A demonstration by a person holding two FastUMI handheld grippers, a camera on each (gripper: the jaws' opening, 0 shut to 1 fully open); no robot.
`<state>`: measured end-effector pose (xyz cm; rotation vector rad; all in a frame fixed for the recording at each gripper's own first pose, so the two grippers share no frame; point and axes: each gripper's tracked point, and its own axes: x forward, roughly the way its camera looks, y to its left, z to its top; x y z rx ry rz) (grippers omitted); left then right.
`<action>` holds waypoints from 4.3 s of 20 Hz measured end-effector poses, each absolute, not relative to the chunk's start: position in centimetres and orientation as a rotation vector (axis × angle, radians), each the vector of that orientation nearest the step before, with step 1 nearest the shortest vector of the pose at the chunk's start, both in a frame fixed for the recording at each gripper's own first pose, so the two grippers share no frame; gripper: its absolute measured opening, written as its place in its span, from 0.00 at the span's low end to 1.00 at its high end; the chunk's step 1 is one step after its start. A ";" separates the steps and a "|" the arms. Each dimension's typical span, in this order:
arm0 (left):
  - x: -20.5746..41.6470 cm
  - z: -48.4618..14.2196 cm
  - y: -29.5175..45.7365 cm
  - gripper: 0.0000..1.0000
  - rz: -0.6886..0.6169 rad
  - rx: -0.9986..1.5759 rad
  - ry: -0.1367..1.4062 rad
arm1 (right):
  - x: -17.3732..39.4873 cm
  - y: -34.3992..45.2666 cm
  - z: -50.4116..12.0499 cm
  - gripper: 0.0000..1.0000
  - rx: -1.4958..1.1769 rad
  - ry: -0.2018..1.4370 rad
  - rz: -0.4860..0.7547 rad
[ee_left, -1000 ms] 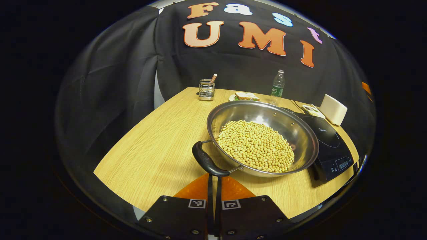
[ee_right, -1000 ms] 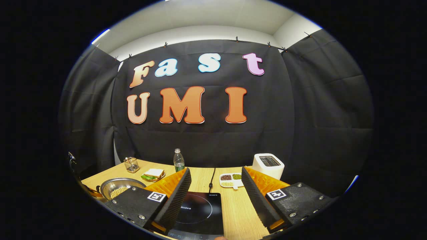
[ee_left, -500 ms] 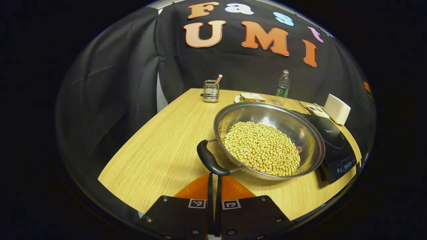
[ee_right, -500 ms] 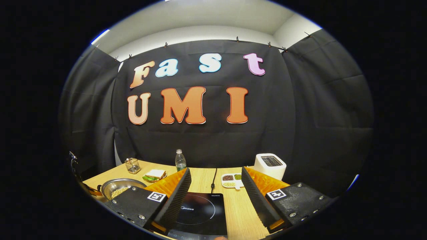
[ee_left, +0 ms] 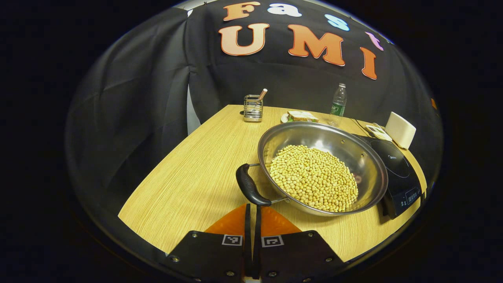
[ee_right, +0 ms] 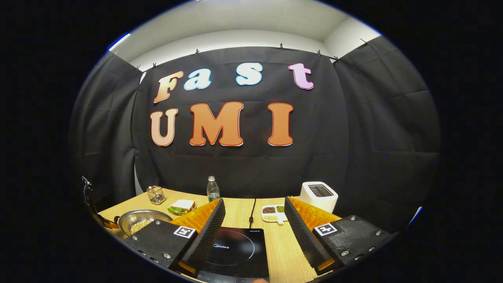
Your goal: First push the handle of the pot to place it horizontally, then grasp the pot with both hands and set it on the induction cooktop.
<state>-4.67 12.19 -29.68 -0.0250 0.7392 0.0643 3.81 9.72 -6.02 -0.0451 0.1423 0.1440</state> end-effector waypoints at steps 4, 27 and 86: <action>-4.3 -29.6 13.0 0.03 0.075 -0.041 0.743 | 4.3 9.8 -6.5 0.94 -0.057 0.156 0.139; -0.1 -30.6 15.1 0.03 0.073 -0.016 0.743 | 5.7 13.2 -8.4 0.94 -0.042 0.191 0.148; 8.2 -30.3 14.6 0.76 -0.061 -0.031 0.598 | 6.0 35.3 -30.6 0.95 -0.111 0.631 0.249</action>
